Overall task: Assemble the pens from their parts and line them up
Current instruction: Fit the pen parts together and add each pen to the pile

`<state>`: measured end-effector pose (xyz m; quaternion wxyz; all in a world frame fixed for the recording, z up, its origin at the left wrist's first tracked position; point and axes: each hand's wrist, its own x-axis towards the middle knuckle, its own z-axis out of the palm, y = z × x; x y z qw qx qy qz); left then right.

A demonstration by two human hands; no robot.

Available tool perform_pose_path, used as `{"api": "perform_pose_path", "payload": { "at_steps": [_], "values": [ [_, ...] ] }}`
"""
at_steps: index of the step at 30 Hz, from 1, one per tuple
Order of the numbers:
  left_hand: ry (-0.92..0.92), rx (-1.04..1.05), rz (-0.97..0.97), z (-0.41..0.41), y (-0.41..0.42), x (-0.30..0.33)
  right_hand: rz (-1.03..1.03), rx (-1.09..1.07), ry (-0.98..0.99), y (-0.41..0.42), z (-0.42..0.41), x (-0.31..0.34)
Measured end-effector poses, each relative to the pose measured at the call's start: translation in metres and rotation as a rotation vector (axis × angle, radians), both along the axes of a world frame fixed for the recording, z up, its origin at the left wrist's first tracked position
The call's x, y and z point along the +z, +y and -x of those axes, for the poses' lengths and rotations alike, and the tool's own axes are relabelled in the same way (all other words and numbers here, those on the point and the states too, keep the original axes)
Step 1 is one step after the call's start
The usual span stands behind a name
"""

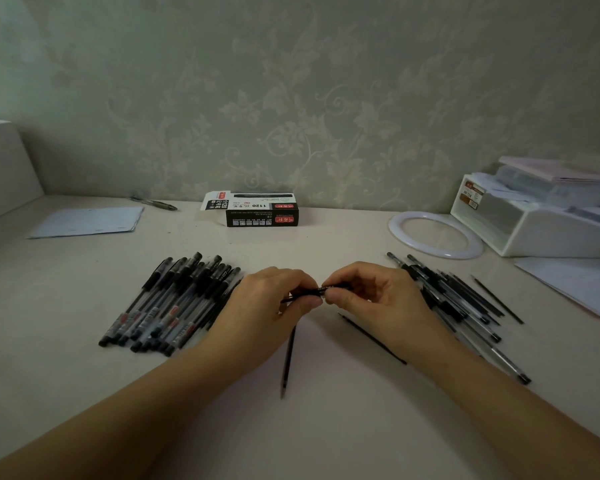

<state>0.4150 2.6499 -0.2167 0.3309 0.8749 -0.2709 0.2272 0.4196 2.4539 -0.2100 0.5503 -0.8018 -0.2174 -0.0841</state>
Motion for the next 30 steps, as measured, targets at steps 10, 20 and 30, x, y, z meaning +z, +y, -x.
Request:
{"api": "perform_pose_path", "payload": {
  "at_steps": [10,20,30],
  "values": [
    [-0.046,-0.034,0.011,0.002,-0.001,0.002,-0.006,0.013,0.006,0.0,0.002,0.001],
    [-0.108,0.234,-0.117,0.002,0.005,0.012,0.067,-0.27,-0.051,-0.01,-0.001,0.0],
    [0.227,0.765,-0.288,-0.005,0.058,0.024,0.627,-0.683,-0.086,-0.048,-0.007,0.003]
  ]
}}
